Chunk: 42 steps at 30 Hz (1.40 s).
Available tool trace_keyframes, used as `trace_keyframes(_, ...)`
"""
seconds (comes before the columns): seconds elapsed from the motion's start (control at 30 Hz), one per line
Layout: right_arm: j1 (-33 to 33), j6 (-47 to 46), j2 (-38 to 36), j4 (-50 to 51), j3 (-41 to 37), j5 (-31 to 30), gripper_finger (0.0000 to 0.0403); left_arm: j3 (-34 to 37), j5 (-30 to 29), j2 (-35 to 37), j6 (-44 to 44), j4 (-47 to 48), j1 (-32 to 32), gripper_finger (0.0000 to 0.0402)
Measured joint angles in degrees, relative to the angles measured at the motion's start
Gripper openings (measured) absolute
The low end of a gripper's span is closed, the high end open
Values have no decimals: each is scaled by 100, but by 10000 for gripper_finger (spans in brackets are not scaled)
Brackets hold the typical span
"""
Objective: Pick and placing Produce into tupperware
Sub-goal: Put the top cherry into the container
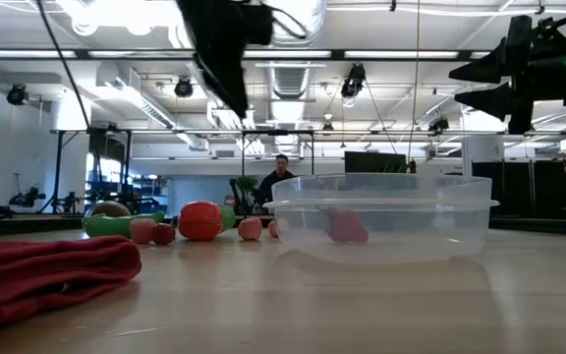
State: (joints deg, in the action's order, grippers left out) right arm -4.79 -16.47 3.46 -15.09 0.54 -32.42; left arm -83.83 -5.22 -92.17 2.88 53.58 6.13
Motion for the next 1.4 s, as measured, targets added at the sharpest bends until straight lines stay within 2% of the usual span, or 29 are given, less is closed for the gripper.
trace_keyframes(0.13, 1, 0, -3, -17, 0, -2, 242, 38, -114, 347, 1687, 899, 961, 255)
trace_keyframes(0.17, 1, 2, -2, -15, 0, -3, 242, 51, -57, 378, 1833, 1156, 1196, 255)
trace_keyframes(0.23, 1, 7, 9, -20, 0, -17, 242, 58, -49, 427, 1560, 1565, 1524, 255)
trace_keyframes(0.33, 0, 42, 7, -20, 0, -19, 242, 148, -152, 535, 299, 1859, 1611, 255)
trace_keyframes(0.4, 1, 30, 3, -18, 0, -17, 242, 333, -257, 593, -561, 1647, 1611, 255)
trace_keyframes(0.47, 0, 1, 2, -23, 0, -17, 242, 590, -279, 616, -1023, 1271, 1609, 255)
trace_keyframes(0.63, 1, 2, 0, -20, 0, -17, 242, 1391, -329, 615, -1251, 639, 1726, 255)
trace_keyframes(0.9, -1, 161, 0, -17, 0, -19, 242, 2722, -580, 1019, -1070, 570, 2228, 255)
trace_keyframes(1.0, -1, 314, 0, -17, 0, -20, 242, 3020, -509, 1312, -947, 230, 2402, 255)
trace_keyframes(1.23, -1, 345, 0, -15, 0, -20, 242, 3823, -447, 2079, -1545, -297, 2768, 255)
trace_keyframes(1.4, -1, 345, 0, -15, 0, -20, 242, 4191, -441, 2309, -1591, -847, 2963, 255)
